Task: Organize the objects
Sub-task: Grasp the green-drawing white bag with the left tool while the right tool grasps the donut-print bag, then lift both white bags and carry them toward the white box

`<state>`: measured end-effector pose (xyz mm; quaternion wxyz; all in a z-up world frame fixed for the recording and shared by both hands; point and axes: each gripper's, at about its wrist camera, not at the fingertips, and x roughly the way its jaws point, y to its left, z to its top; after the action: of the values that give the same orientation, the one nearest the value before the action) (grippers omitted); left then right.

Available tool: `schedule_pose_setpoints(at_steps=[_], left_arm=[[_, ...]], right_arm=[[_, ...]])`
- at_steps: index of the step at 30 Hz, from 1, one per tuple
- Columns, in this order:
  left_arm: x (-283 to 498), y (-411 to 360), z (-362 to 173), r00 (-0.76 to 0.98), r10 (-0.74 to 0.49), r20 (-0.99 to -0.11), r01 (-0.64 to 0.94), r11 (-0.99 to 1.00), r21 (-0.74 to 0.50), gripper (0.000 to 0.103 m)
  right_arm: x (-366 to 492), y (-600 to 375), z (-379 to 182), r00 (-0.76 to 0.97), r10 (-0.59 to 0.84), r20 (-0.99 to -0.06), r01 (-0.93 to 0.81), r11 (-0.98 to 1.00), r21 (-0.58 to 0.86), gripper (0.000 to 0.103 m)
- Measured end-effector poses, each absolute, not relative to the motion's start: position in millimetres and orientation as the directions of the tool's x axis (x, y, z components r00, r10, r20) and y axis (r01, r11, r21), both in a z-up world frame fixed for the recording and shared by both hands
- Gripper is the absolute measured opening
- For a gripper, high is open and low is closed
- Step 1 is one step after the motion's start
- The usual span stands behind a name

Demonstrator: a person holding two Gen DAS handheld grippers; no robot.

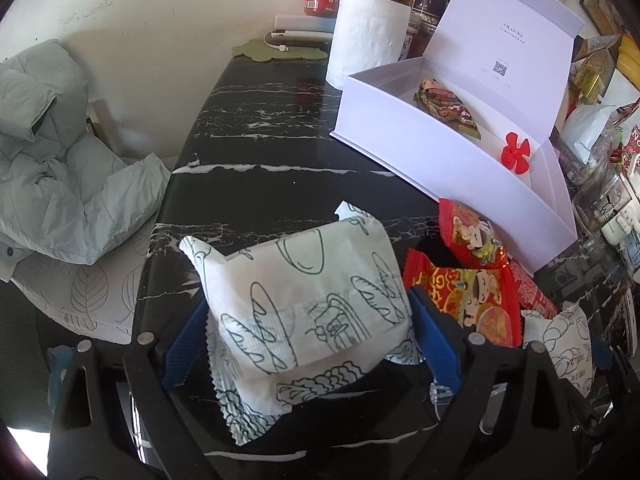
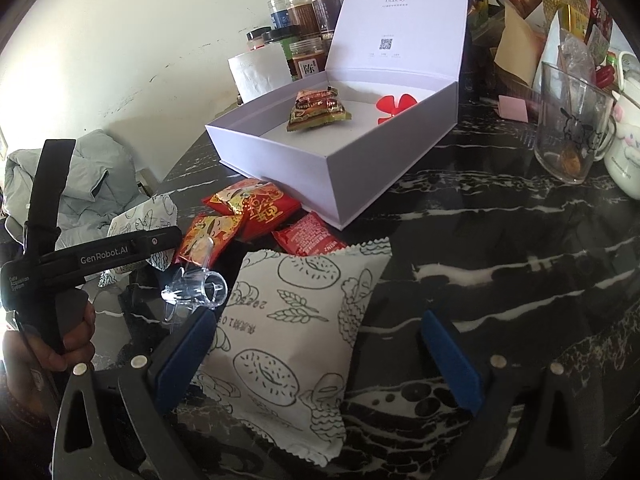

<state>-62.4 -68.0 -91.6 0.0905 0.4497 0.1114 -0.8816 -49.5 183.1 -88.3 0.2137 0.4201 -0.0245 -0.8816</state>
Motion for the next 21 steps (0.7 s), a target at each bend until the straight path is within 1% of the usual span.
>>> schedule_pose_setpoints(at_steps=[2,10,15,16,17,19,20,21], left_arm=[[-64,-66,-93,-0.583,-0.078,-0.809,0.26,-0.961,-0.095,0.094],[-68,-62,-95,-0.588,-0.126,-0.799,0.256,-0.966,-0.036,0.095],[-65,-63,-94,-0.593,-0.132,-0.794,0.26,-0.965,-0.033,0.086],[-65,-63,-94,-0.593,-0.136,-0.793,0.259,-0.965,-0.029,0.082],[-64,-63,-94,-0.594,-0.139,-0.792,0.259,-0.966,-0.025,0.08],[-63,-62,-94,-0.595,-0.139,-0.791,0.252,-0.967,-0.02,0.077],[-62,-62,-94,-0.597,-0.137,-0.79,0.25,-0.968,-0.021,0.075],[-62,-61,-93,-0.597,-0.137,-0.79,0.248,-0.968,-0.02,0.074]], right_arm=[[-51,181,-91,-0.543,-0.403,-0.737,0.359,-0.904,0.231,0.103],[-48,166,-93,-0.547,-0.342,-0.764,0.375,-0.916,0.141,0.103],[-45,168,-93,-0.556,-0.332,-0.762,0.366,-0.921,0.135,0.103],[-44,168,-93,-0.558,-0.328,-0.762,0.365,-0.922,0.129,0.102],[-43,168,-93,-0.561,-0.322,-0.762,0.364,-0.923,0.123,0.101],[-42,169,-92,-0.574,-0.307,-0.759,0.356,-0.928,0.107,0.09],[-41,169,-92,-0.578,-0.305,-0.757,0.355,-0.929,0.103,0.088],[-41,170,-91,-0.581,-0.306,-0.754,0.356,-0.929,0.103,0.081]])
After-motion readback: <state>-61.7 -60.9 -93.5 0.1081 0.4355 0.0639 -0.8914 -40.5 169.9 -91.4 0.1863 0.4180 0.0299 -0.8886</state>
